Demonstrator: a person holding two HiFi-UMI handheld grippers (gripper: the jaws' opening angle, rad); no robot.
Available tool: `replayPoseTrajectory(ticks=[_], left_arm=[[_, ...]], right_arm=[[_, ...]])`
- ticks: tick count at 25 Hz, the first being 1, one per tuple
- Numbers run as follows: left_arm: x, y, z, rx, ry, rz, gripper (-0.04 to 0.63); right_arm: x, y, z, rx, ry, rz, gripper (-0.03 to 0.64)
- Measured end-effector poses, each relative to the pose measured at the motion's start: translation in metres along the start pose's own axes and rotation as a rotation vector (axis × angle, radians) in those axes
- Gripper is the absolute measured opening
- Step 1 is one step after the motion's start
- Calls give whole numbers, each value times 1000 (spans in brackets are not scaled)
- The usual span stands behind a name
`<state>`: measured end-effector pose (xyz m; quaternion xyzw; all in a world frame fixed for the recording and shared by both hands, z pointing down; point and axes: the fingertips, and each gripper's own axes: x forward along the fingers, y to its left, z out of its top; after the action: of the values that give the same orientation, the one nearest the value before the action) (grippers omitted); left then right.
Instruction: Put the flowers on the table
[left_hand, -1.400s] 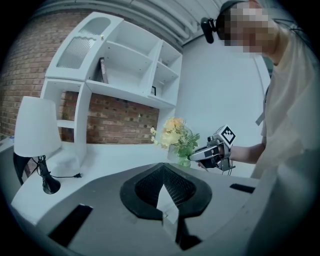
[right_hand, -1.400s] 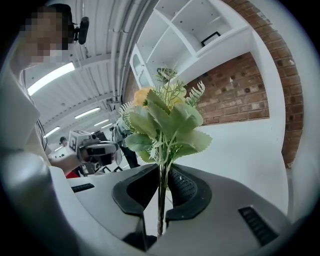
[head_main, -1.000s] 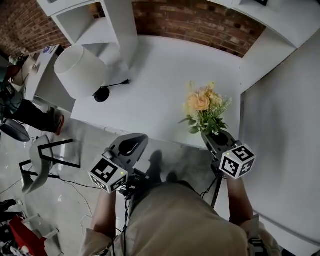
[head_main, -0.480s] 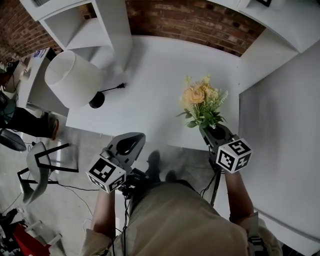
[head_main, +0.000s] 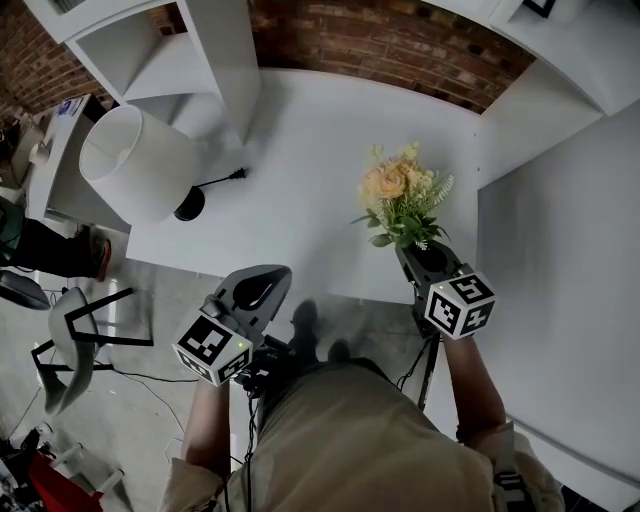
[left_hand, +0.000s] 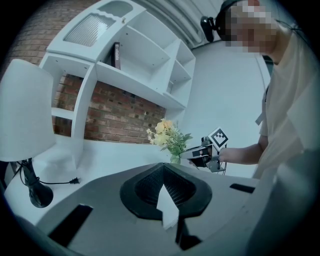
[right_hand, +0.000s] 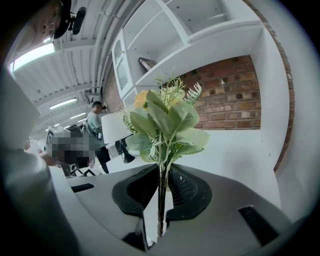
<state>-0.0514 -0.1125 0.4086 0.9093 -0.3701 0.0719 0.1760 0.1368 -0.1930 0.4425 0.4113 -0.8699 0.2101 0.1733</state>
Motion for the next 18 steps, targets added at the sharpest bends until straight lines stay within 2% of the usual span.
replayPoseTrajectory(ticks=[18], left_arm=[[5, 23, -5, -30, 9, -18, 8]], right_arm=[[53, -12, -12, -21, 64, -43, 57]])
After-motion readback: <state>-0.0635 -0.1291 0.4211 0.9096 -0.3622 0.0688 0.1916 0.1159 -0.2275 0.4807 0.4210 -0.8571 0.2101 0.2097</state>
